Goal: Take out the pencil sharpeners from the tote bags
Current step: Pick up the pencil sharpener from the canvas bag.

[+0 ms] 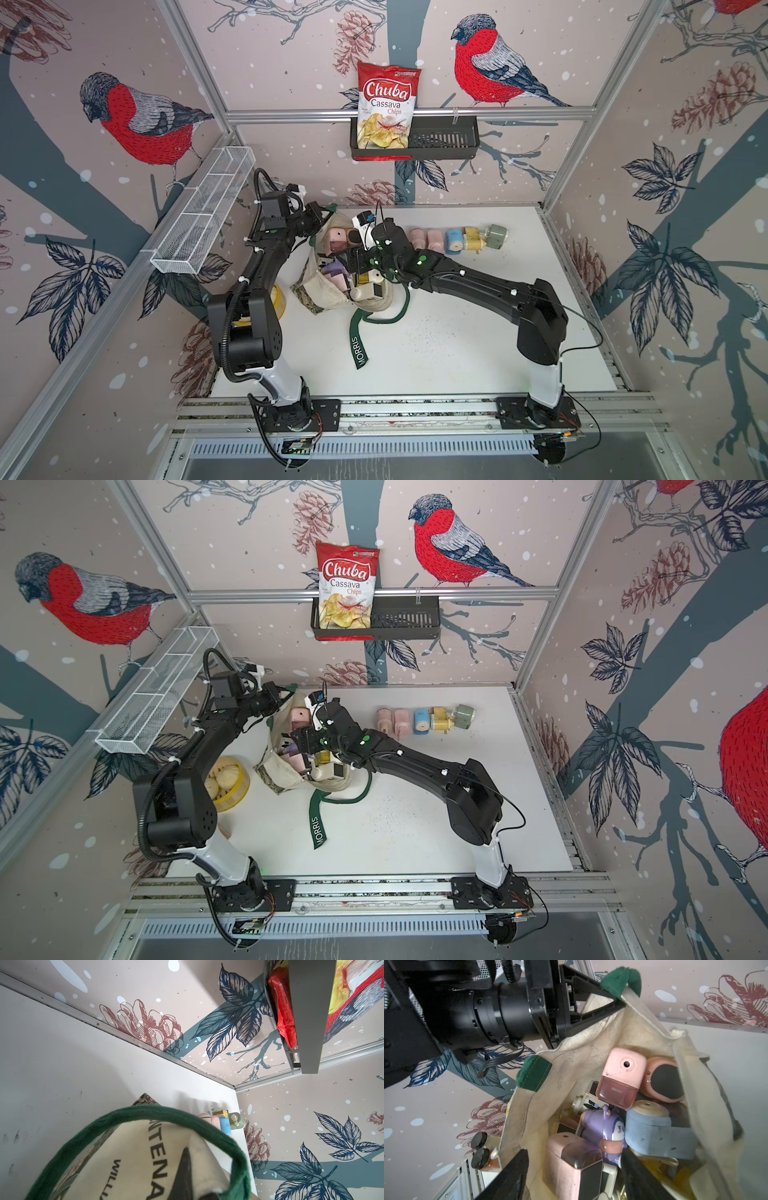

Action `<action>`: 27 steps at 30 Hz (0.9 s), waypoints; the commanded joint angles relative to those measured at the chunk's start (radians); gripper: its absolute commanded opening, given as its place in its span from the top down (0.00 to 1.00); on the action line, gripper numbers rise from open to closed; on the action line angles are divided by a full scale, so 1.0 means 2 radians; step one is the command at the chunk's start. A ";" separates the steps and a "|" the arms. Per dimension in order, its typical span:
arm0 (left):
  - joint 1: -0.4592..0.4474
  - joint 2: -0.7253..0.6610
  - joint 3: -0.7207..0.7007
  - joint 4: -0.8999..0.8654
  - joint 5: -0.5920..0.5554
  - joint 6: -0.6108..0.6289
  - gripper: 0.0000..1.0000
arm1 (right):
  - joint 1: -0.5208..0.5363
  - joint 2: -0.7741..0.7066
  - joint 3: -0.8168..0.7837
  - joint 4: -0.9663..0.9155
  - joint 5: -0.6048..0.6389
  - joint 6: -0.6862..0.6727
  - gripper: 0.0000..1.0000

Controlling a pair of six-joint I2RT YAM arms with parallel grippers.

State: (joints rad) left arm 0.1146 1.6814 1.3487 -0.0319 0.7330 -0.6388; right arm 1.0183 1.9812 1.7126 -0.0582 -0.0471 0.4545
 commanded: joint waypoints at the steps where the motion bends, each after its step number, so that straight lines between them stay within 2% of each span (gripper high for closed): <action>1: 0.003 -0.008 0.002 0.095 0.025 -0.004 1.00 | 0.003 0.025 0.019 0.008 0.023 0.027 0.29; 8: 0.003 -0.008 0.000 0.098 0.026 -0.007 1.00 | 0.004 0.092 0.093 -0.017 0.054 0.017 0.18; 15: 0.003 -0.010 -0.004 0.104 0.025 -0.010 1.00 | 0.000 0.127 0.117 -0.005 0.086 0.014 0.12; 27: 0.003 -0.011 -0.007 0.114 0.030 -0.019 1.00 | -0.015 0.200 0.177 0.007 0.097 0.019 0.11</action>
State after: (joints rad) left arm 0.1154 1.6783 1.3296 -0.0025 0.7303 -0.6552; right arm 0.9997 2.3554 2.0434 -0.0471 0.1303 0.4908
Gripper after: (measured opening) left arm 0.060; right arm 0.891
